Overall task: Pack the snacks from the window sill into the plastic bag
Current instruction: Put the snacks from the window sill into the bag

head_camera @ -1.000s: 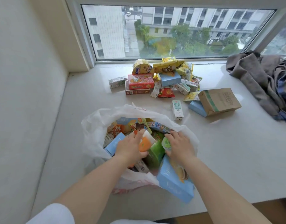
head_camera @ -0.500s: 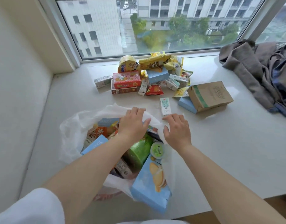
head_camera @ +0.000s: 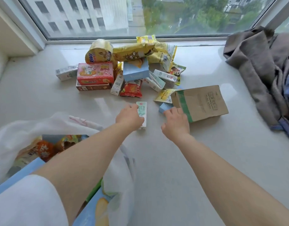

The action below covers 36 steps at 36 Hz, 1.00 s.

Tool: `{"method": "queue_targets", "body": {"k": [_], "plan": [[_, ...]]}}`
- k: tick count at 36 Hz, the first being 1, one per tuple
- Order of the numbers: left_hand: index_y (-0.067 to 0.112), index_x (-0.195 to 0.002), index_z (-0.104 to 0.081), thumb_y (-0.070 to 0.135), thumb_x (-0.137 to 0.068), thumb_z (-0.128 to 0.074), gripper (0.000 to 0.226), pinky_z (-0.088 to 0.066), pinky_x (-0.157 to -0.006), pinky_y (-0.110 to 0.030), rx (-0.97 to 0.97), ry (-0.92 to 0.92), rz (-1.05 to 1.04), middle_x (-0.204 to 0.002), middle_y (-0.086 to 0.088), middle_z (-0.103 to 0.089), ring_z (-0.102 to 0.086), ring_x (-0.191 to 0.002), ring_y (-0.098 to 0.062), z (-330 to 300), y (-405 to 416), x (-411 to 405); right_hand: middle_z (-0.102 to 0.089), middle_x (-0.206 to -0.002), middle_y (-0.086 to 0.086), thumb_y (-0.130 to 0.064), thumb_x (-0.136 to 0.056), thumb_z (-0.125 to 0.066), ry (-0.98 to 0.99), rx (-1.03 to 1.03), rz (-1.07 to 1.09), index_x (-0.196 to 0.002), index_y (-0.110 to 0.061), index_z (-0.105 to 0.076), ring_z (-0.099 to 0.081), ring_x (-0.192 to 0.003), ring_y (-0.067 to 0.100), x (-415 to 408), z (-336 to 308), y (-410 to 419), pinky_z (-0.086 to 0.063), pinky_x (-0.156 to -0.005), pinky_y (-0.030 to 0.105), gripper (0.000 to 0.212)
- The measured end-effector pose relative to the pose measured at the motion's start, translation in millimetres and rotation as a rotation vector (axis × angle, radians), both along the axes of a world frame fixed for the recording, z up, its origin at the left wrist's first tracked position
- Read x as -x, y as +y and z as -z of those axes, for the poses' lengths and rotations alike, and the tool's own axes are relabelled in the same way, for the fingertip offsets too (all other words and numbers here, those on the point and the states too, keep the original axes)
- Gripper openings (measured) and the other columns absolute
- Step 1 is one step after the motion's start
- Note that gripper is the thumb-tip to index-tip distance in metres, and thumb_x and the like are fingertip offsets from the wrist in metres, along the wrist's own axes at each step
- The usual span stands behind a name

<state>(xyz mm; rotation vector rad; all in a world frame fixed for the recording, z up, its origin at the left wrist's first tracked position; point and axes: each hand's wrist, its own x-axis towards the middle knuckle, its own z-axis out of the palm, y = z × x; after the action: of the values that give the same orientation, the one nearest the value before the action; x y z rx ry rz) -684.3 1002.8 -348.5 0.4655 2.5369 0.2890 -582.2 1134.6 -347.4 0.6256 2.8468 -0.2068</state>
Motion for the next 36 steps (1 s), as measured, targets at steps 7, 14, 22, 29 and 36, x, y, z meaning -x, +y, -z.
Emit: {"method": "queue_targets", "body": {"k": [7,14,22,29,36], "plan": [[0.018,-0.14,-0.029,0.045,-0.083,-0.062,0.07,-0.042,-0.093,-0.04,0.004,-0.088,-0.159,-0.134,-0.01,-0.037,-0.04,-0.123,-0.03,52,46,21,-0.044,-0.129,0.009,-0.025,-0.09,-0.047,-0.008,-0.072,-0.169,-0.129,-0.012,-0.043,-0.037,-0.12,0.027,54,31,31,-0.035,-0.095,0.033,0.042],[0.027,-0.148,0.017,0.049,-0.08,-0.064,0.108,-0.04,-0.093,-0.042,0.102,-0.136,-0.04,-0.144,-0.008,-0.017,-0.029,-0.124,-0.031,95,50,27,-0.048,-0.12,0.014,-0.021,-0.089,-0.047,-0.075,-0.123,-0.247,-0.117,-0.007,-0.049,-0.044,-0.112,0.029,106,66,57,-0.035,-0.097,0.035,0.032],[0.037,-0.147,0.015,0.024,-0.084,-0.058,0.097,-0.038,-0.072,-0.033,0.085,0.016,-0.093,-0.142,-0.003,-0.02,-0.033,-0.113,-0.03,111,51,32,-0.047,-0.127,0.018,-0.022,-0.091,-0.043,-0.194,-0.222,-0.099,-0.127,-0.002,-0.042,-0.043,-0.117,0.031,131,91,71,-0.035,-0.095,0.037,0.041],[0.017,-0.149,-0.01,0.028,-0.082,-0.065,0.088,-0.039,-0.094,-0.037,-0.075,0.033,-0.178,-0.141,-0.004,-0.035,-0.037,-0.123,-0.027,110,35,45,-0.052,-0.122,0.011,-0.011,-0.094,-0.037,-0.21,-0.254,-0.171,-0.122,-0.01,-0.057,-0.043,-0.116,0.029,133,95,79,-0.035,-0.09,0.035,0.035],[0.016,-0.131,-0.041,0.039,-0.079,-0.071,0.064,-0.044,-0.08,-0.03,-0.303,0.202,-0.225,-0.12,-0.002,-0.049,-0.05,-0.108,-0.019,93,15,76,-0.053,-0.122,0.005,-0.021,-0.091,-0.05,-0.03,-0.087,-0.332,-0.116,-0.018,-0.065,-0.04,-0.116,0.027,151,76,76,-0.033,-0.091,0.038,0.03]]}}
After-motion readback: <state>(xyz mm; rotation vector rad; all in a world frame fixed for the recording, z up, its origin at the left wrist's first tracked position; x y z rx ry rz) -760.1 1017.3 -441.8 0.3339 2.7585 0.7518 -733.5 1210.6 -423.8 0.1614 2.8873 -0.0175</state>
